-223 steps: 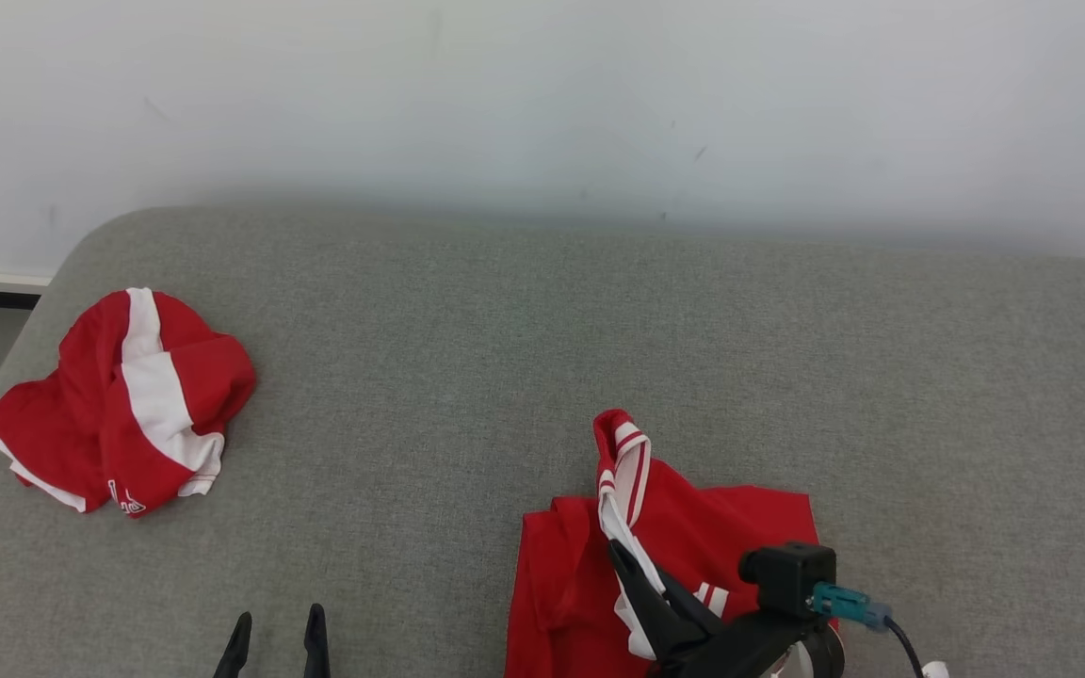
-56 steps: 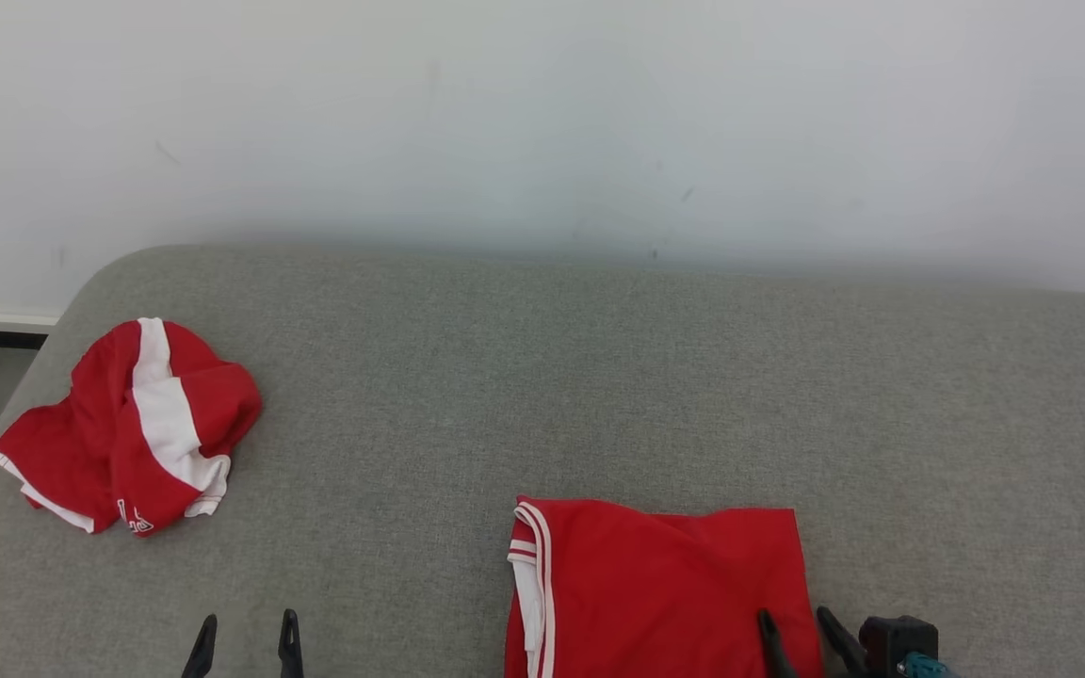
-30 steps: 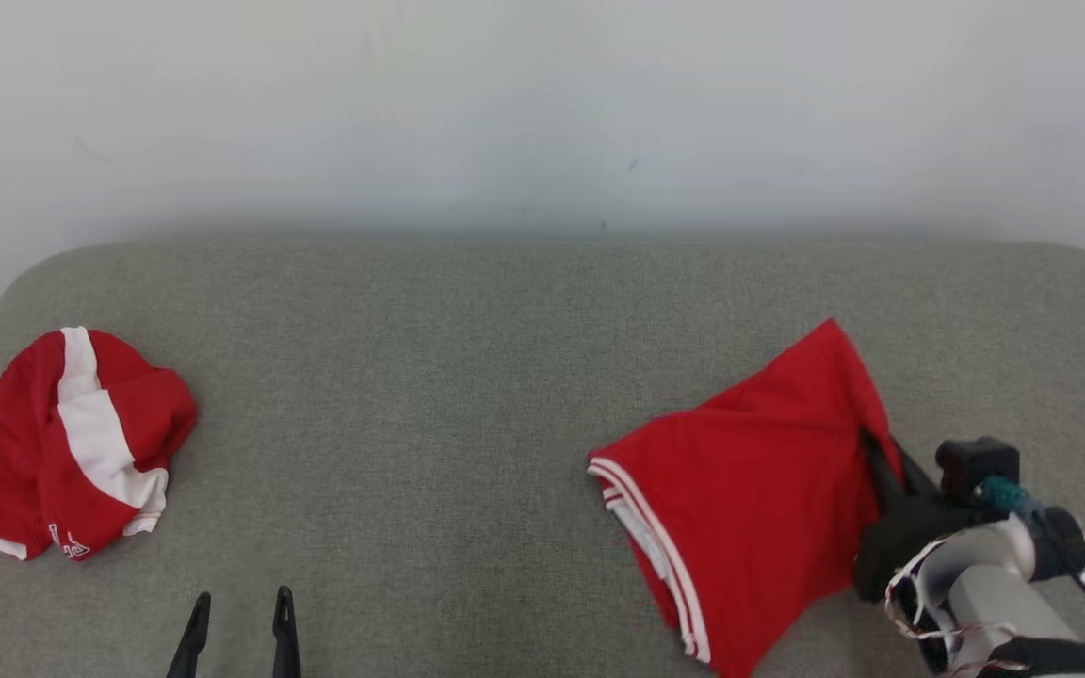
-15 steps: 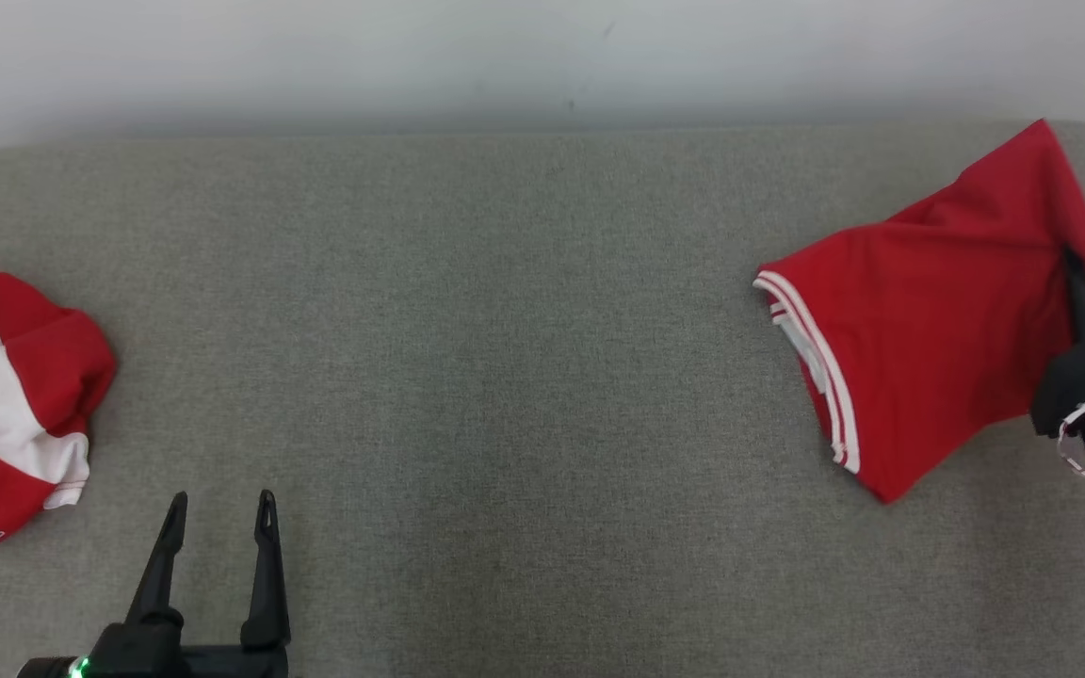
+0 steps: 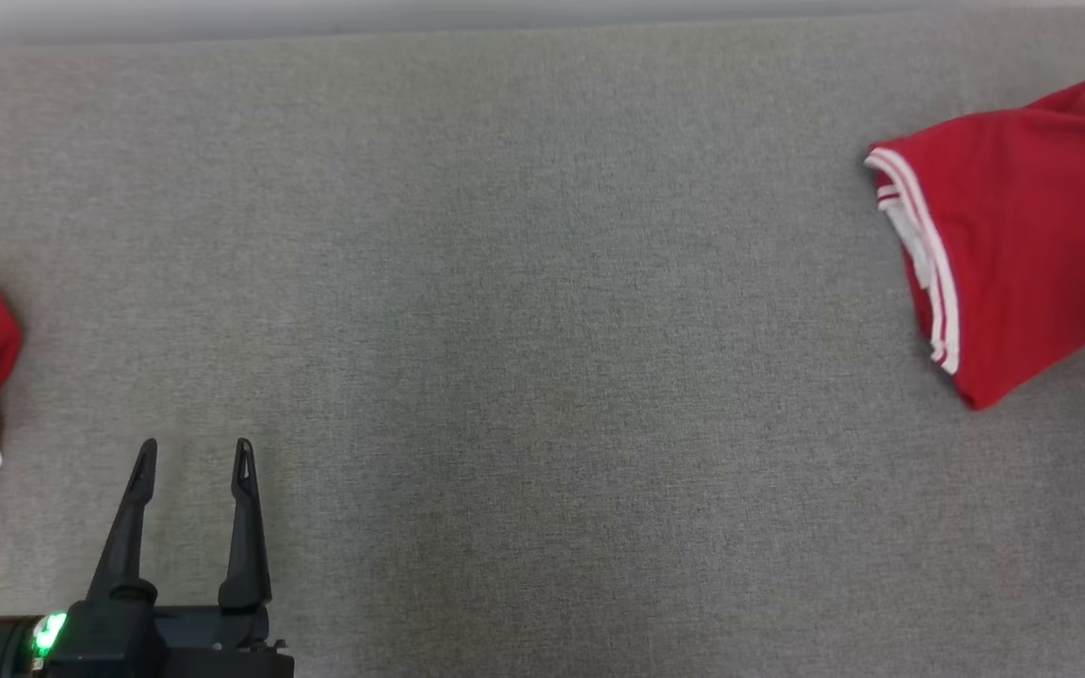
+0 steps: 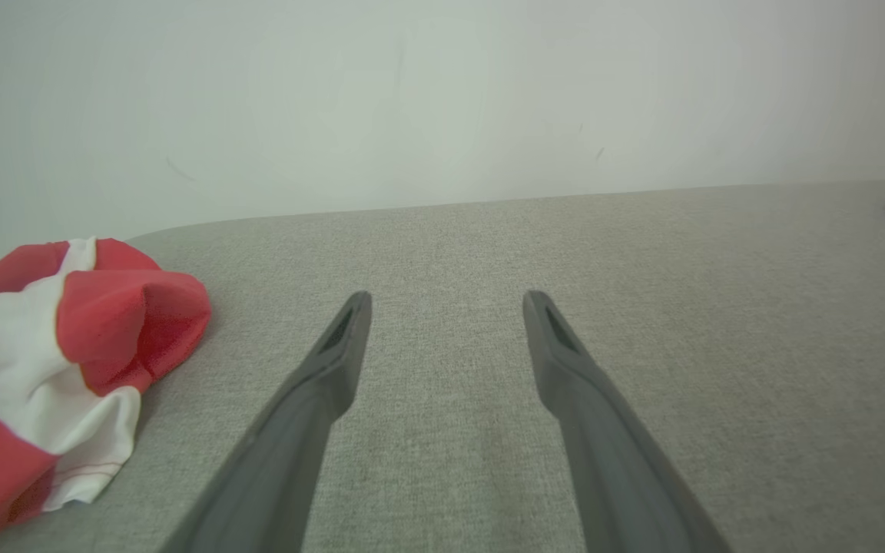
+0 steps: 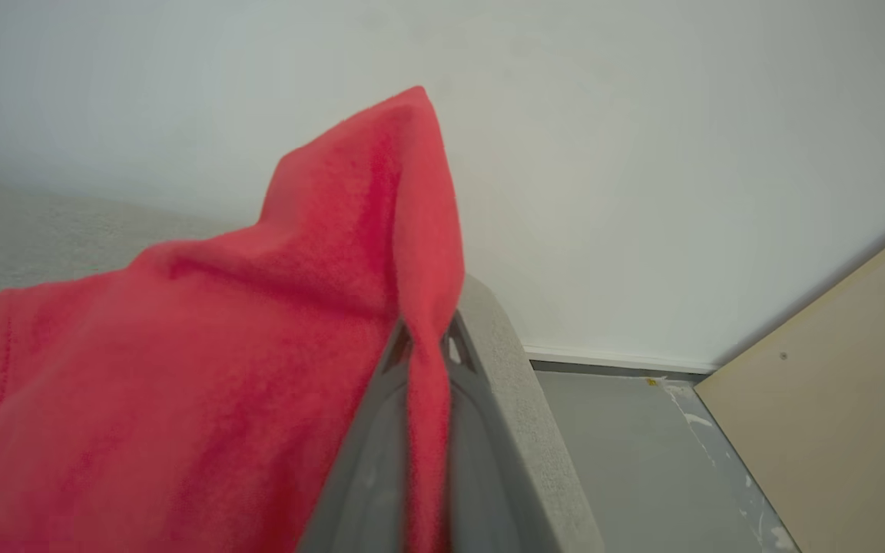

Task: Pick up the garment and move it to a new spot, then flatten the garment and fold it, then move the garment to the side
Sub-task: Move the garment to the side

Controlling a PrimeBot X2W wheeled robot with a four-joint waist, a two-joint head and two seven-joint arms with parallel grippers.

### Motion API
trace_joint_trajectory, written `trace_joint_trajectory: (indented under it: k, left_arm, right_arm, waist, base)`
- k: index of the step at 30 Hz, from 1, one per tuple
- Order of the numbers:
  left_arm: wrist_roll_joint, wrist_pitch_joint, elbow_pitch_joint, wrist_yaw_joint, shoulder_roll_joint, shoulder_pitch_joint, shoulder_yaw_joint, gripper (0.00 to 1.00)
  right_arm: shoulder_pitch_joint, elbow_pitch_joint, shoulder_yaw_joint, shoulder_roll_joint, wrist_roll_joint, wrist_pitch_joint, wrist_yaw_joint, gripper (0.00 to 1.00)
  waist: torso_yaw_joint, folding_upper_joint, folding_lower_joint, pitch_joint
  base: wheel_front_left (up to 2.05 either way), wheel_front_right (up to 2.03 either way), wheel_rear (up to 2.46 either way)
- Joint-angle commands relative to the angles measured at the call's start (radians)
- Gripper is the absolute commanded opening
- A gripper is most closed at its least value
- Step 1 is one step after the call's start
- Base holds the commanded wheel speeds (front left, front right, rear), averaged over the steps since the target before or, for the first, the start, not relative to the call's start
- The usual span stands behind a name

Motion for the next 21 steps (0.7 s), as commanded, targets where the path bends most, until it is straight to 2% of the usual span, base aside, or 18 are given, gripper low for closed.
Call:
trace_joint_trajectory:
  k: [1, 7, 21]
  left_arm:
    - [0.012, -0.003, -0.010, 0.003, 0.003, -0.017, 0.003, 1.00]
    - [0.016, -0.003, -0.033, 0.005, 0.006, -0.023, 0.015, 1.00]
    - [0.015, -0.003, -0.039, 0.014, 0.004, -0.024, 0.020, 1.00]
  right_arm:
    - [-0.022, 0.001, -0.007, -0.010, -0.007, -0.001, -0.002, 0.00]
    - [-0.053, 0.024, -0.025, -0.026, -0.028, -0.001, -0.002, 0.00]
    - [-0.078, 0.087, -0.066, -0.006, -0.077, 0.000, -0.002, 0.00]
  waist:
    - [-0.010, -0.0002, -0.0001, 0.021]
    - [-0.018, -0.0002, -0.0001, 0.052]
    - [-0.029, -0.0002, -0.0001, 0.067]
  base:
    - [0.00, 0.00, 0.00]
    - [0.00, 0.00, 0.00]
    - [0.00, 0.00, 0.00]
